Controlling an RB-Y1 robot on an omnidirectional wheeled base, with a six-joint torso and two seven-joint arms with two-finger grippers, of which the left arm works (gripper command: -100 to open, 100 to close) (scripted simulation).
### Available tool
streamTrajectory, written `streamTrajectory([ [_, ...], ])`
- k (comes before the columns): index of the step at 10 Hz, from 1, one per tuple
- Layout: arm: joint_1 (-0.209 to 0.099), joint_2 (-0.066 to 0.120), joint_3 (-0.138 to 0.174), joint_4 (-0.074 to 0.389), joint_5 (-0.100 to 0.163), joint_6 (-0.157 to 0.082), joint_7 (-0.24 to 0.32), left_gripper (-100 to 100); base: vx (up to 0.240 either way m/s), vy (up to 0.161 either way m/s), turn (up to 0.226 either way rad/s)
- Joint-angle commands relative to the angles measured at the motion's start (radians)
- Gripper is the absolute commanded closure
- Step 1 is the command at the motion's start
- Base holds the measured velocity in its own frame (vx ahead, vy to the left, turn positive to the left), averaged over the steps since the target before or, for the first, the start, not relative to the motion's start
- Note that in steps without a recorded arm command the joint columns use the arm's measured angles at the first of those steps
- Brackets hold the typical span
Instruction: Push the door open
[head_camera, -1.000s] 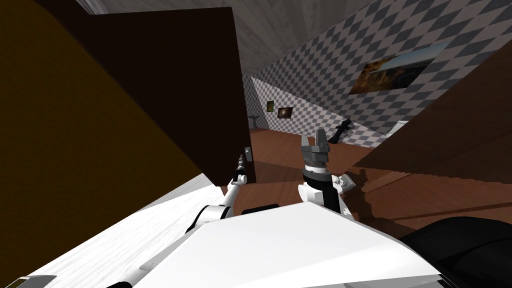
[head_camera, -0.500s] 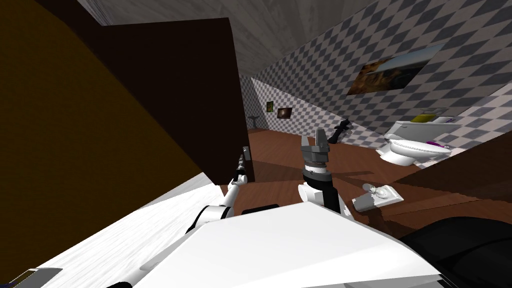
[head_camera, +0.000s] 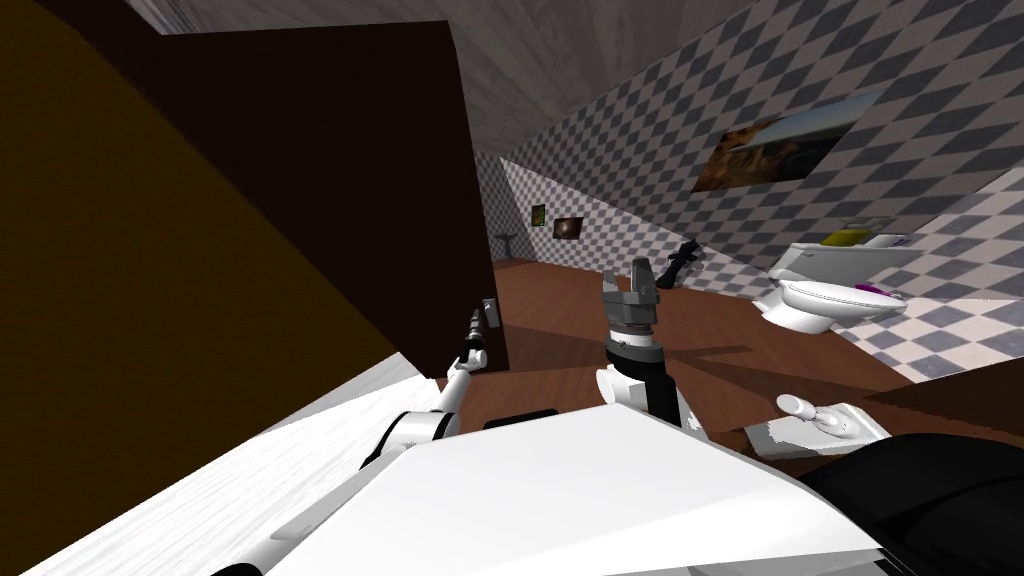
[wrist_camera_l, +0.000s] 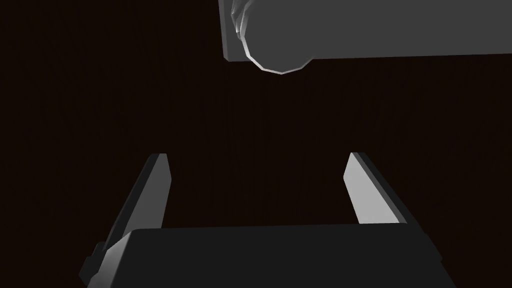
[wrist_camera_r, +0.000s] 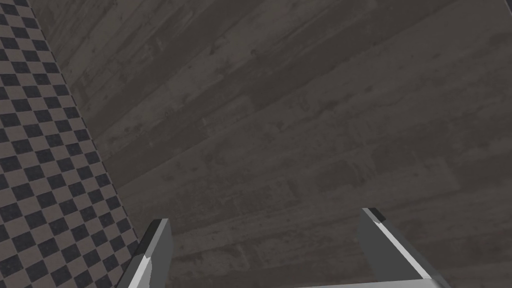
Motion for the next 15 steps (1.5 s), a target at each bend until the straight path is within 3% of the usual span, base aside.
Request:
streamTrajectory([
  [1, -0.001, 0.002, 0.003, 0.006, 0.001, -0.006, -0.001, -100, 0.231, -0.039, -0.025],
  [4, -0.001, -0.048, 0.007, 0.008, 0.002, -0.011, -0.002, -100, 0.227, -0.044, -0.024],
  [5, -0.004, -0.034, 0.003, 0.019, 0.001, -0.018, 0.005, -100, 0.072, -0.005, -0.004],
  [6, -0.004, -0.034, 0.003, 0.019, 0.001, -0.018, 0.005, 100, -0.006, -0.004, 0.006],
  [11, -0.004, -0.034, 0.003, 0.019, 0.001, -0.018, 0.005, 100, -0.015, 0.001, -0.003],
  [12, -0.003, -0.006, 0.018, 0.022, 0.008, -0.016, -0.001, 100, 0.09, -0.074, 0.014],
  [15, -0.004, 0.008, 0.03, 0.022, 0.014, -0.017, -0.004, 100, 0.143, -0.098, 0.05],
])
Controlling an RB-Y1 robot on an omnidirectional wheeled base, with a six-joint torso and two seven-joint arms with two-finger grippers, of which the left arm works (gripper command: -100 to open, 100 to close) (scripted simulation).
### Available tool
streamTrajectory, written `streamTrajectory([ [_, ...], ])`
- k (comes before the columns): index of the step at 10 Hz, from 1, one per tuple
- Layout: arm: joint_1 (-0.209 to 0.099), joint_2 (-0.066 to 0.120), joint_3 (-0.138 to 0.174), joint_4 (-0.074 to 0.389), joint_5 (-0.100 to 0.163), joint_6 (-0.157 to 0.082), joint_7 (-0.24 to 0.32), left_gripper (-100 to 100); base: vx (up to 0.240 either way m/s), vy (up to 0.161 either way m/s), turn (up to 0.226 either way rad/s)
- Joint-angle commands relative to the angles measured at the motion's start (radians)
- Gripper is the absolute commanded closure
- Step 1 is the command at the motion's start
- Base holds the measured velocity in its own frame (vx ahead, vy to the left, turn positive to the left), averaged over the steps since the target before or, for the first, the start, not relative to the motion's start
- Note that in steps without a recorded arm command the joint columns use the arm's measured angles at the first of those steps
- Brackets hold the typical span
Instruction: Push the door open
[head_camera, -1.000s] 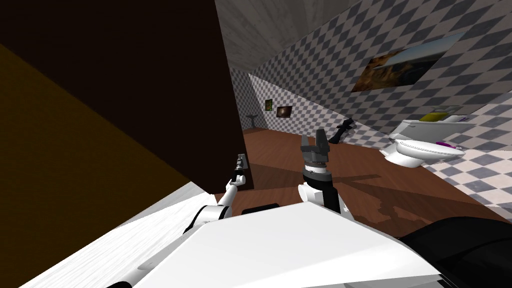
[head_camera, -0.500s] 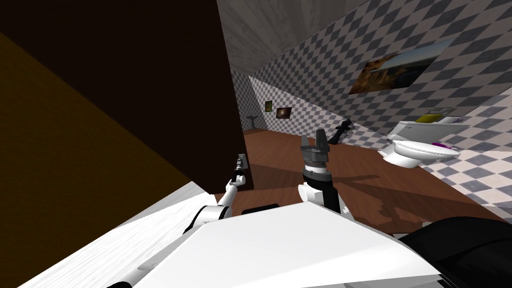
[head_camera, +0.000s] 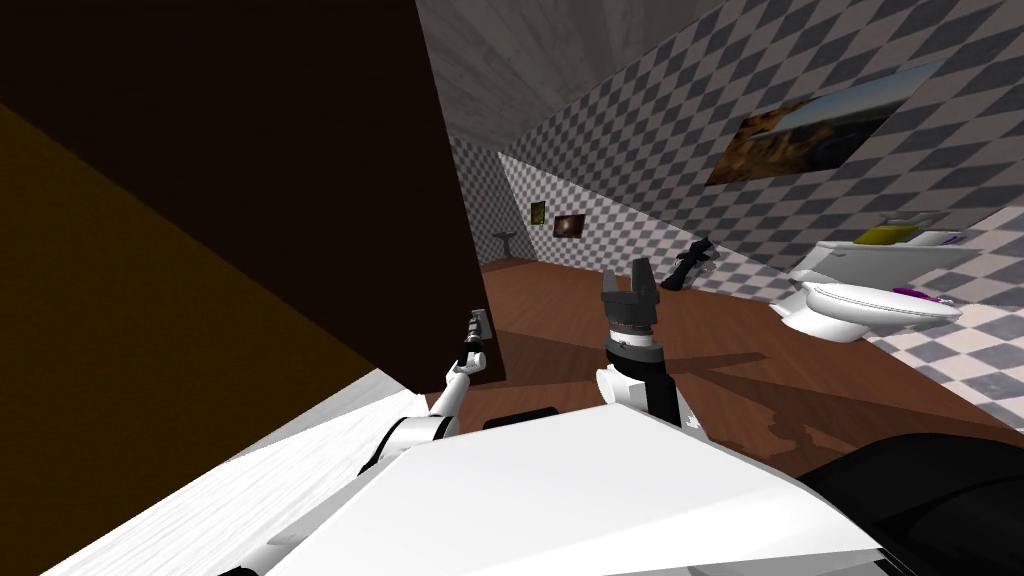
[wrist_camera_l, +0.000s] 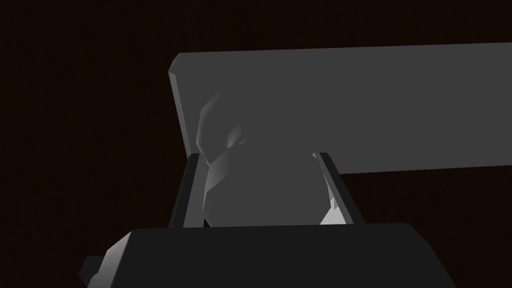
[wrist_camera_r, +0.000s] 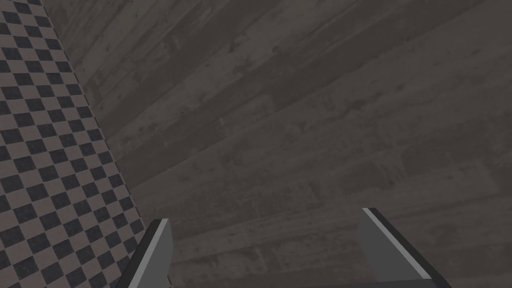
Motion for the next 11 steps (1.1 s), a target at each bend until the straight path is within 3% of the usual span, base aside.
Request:
streamTrajectory([
  [1, -0.032, 0.012, 0.009, 0.038, 0.003, -0.023, 0.003, 100, 0.057, -0.032, -0.006],
  [2, -0.034, 0.026, 0.028, 0.038, 0.012, -0.023, -0.003, 100, 0.148, -0.111, 0.035],
  [4, -0.035, 0.03, 0.043, 0.039, 0.019, -0.024, -0.008, 100, 0.168, -0.118, 0.07],
  [9, -0.037, 0.014, 0.081, 0.041, 0.037, -0.025, -0.02, 100, 0.154, -0.097, 0.063],
  [10, -0.041, 0.019, 0.076, 0.054, 0.034, -0.029, -0.017, 100, 0.067, -0.054, 0.045],
  [11, -0.041, 0.033, 0.092, 0.053, 0.042, -0.031, -0.024, 100, 0.115, -0.064, 0.037],
])
